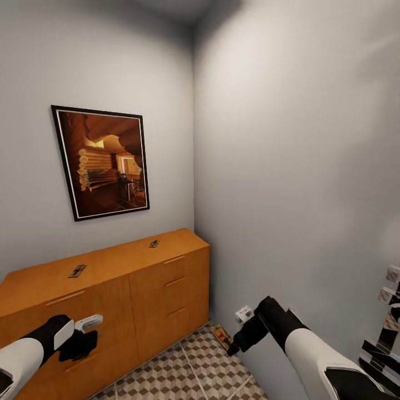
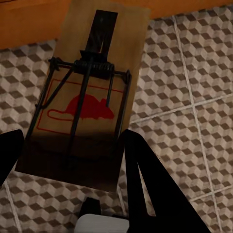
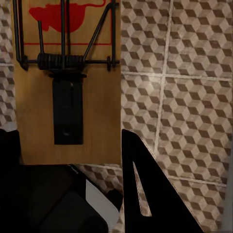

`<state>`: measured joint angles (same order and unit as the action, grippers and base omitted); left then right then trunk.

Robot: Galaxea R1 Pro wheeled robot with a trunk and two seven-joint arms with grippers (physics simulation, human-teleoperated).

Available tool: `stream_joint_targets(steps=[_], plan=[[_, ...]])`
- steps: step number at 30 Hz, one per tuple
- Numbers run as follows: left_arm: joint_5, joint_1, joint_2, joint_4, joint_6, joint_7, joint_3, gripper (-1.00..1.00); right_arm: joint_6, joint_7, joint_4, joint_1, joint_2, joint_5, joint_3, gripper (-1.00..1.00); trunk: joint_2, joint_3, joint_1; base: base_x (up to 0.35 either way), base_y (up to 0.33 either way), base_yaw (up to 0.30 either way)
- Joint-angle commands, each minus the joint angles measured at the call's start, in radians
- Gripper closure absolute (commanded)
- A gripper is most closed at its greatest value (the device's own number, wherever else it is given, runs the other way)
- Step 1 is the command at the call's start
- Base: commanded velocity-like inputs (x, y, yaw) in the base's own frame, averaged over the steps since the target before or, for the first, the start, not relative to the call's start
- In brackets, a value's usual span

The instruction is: Take the four mousetraps from the cabinet in the bathroom and place them on the bathroom floor. Make sure all four end up on the same floor surface, and ensure that at least two of them are either under or directly next to the same bathroom sink.

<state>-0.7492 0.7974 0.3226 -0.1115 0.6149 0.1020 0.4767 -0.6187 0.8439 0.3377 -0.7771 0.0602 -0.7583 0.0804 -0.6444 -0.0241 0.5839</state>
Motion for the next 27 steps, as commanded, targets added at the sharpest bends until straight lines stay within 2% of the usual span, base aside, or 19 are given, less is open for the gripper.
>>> stream_joint_targets(steps=[1,4,7,13,17,19,23,27], plan=[[0.005,0.000,-0.005,0.012,-0.004,0.009,0.003,1.00,-0.007,0.000,0.001,0.007,0.001,-0.005,0.009,1.00,0.006,-0.003,-0.004,0.000,0.000,0.000],[0.005,0.000,-0.035,0.072,-0.047,0.009,0.003,1.00,-0.004,-0.016,0.000,0.045,0.001,-0.005,0.009,1.00,0.027,-0.012,-0.015,0.000,0.000,0.000],[0.005,-0.001,-0.052,0.099,-0.073,0.008,0.003,1.00,-0.001,-0.026,0.000,0.065,0.001,-0.004,0.010,1.00,0.048,-0.022,-0.027,0.000,0.000,0.000],[0.004,-0.002,-0.065,0.126,-0.093,0.007,0.002,1.00,0.032,-0.041,-0.001,0.102,0.000,-0.005,0.010,1.00,0.090,-0.040,-0.050,0.000,0.000,0.000],[0.002,-0.009,-0.075,0.148,-0.109,0.006,0.002,1.00,0.055,-0.085,-0.002,0.145,-0.002,-0.005,0.011,1.00,0.118,-0.053,-0.065,0.000,0.000,0.000],[0.000,-0.044,-0.084,0.152,-0.125,0.006,0.001,1.00,0.060,-0.126,-0.002,0.179,-0.005,-0.004,0.012,1.00,0.132,-0.059,-0.073,0.000,0.000,0.000],[-0.003,-0.098,-0.095,0.154,-0.160,0.005,-0.001,1.00,0.078,-0.165,-0.008,0.239,-0.016,-0.002,0.013,1.00,0.160,-0.072,-0.088,0.000,0.000,-0.037],[-0.008,-0.152,-0.116,0.155,-0.204,0.005,-0.001,1.00,0.124,-0.207,-0.040,0.265,-0.029,-0.001,0.014,1.00,0.188,-0.084,-0.103,0.000,0.000,-0.164]])
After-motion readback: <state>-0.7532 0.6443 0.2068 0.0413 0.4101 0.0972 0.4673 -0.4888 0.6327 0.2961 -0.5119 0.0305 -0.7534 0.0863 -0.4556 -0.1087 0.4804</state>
